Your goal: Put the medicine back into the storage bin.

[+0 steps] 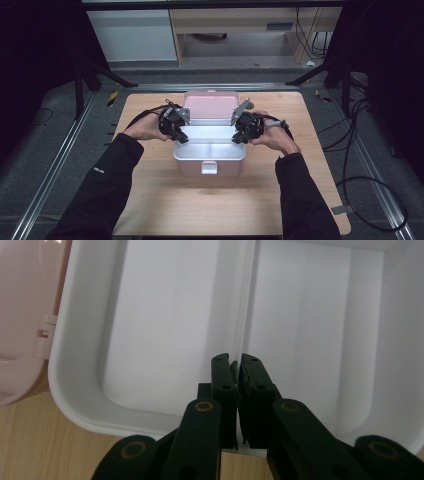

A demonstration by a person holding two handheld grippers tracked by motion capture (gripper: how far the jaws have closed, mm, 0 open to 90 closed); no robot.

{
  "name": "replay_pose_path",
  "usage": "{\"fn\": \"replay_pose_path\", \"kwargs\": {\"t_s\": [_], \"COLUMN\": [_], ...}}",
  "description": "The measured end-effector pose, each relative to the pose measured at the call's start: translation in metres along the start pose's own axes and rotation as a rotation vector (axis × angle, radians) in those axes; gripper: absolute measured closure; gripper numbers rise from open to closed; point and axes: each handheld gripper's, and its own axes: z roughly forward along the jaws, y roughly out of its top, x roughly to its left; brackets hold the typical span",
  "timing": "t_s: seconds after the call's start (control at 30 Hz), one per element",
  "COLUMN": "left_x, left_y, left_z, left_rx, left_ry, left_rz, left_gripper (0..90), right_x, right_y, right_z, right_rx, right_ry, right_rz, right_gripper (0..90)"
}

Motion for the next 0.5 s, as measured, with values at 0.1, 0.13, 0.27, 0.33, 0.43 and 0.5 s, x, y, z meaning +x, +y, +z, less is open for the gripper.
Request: {"fn": "replay_pose_path", "kwargs": {"t_s": [0.1,0.13,0.27,0.33,0.43,0.5], "left_x": [-0.001,-0.002,-0.006,-0.007,-0.011,-0.013], "left_y": [0.001,0.001,-0.001,-0.002,-0.006,-0.011], "left_z": [-0.001,-0.003,-0.026,-0.030,-0.040,-0.046], "left_rx": [-0.014,-0.032,-0.125,-0.139,-0.162,-0.215], "left_ry": [0.021,0.034,0.105,0.119,0.171,0.189], "left_rz": [-0.013,-0.016,-0.063,-0.079,-0.119,-0.159], "left_gripper": [78.4,75.2,64.7,62.4,52.7,51.9], "right_x": [0.002,0.002,0.010,0.011,0.014,0.014], "right_y": [0.001,0.001,-0.005,-0.007,-0.015,-0.017], "right_z": [-0.001,-0.002,-0.018,-0.022,-0.035,-0.037], "right_rx": [0.000,-0.012,-0.148,-0.167,-0.220,-0.228], "right_ry": [-0.021,-0.026,-0.088,-0.102,-0.164,-0.179], "right_rz": [0.026,0.043,0.111,0.129,0.204,0.220], "right_gripper": [79.8,77.0,63.1,61.1,53.7,51.7]}}
